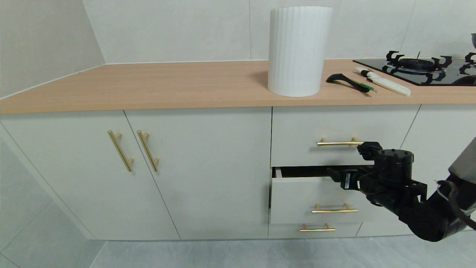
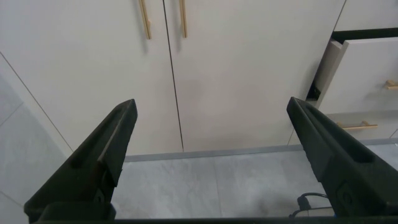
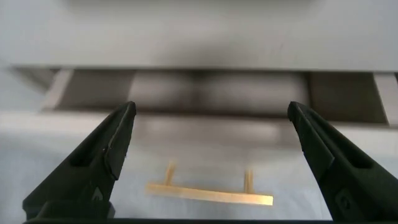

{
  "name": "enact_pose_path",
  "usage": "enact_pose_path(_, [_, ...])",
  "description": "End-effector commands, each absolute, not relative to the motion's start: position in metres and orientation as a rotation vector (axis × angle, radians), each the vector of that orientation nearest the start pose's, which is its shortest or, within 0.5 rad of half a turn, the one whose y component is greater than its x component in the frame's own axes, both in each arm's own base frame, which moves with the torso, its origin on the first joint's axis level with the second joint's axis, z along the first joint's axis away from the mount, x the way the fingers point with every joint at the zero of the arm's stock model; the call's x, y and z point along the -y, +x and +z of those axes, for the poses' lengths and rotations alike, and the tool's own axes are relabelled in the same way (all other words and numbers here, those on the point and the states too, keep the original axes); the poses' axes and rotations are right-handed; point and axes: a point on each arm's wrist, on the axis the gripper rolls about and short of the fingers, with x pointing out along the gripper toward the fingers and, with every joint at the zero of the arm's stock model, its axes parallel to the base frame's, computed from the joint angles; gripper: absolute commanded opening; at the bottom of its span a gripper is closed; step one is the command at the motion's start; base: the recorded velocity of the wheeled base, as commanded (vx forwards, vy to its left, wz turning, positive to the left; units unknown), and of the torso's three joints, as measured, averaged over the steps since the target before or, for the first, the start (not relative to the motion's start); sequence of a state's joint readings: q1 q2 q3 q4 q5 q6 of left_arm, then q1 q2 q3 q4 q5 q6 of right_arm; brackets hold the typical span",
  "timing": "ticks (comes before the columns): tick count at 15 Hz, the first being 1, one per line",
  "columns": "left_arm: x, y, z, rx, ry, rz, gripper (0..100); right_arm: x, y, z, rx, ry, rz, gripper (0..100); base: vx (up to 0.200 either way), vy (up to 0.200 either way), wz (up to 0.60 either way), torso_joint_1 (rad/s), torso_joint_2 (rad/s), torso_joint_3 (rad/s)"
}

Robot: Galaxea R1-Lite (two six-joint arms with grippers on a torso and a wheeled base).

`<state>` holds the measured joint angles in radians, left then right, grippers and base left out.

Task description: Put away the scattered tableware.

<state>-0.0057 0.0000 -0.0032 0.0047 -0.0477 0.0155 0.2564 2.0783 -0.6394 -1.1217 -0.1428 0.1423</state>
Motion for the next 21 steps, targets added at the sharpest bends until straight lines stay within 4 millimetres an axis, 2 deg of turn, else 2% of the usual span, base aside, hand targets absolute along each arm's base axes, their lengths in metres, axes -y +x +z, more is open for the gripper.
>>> enact_pose_path(1, [0.001, -0.023, 0.076, -0.003, 0.015, -0.054, 100, -0.085, 0.338, 0.037, -0.379, 0.062, 0.075, 100, 0.0, 0.0, 0.0, 0.0, 0.0, 0.0])
enact_pose_path(6, [0.001, -0.023, 0.076, -0.003, 0.015, -0.054, 100, -0.086, 0.343, 0.036, -0.35, 0.068, 0.074, 100, 0.0, 0.0, 0.0, 0.0, 0.0, 0.0])
enact_pose_path(14, [0.001, -0.023, 0.076, -0.003, 0.015, -0.054, 100, -0.084, 0.338, 0.038, -0.38, 0.058, 0.071, 100, 0.0, 0.0, 0.0, 0.0, 0.0, 0.0])
enact_pose_path(21, [0.001, -0.023, 0.076, -0.003, 0.015, -0.054, 100, -0.08, 0.318, 0.06, -0.483, 0.039, 0.077, 100, 0.0, 0.0, 0.0, 0.0, 0.0, 0.0])
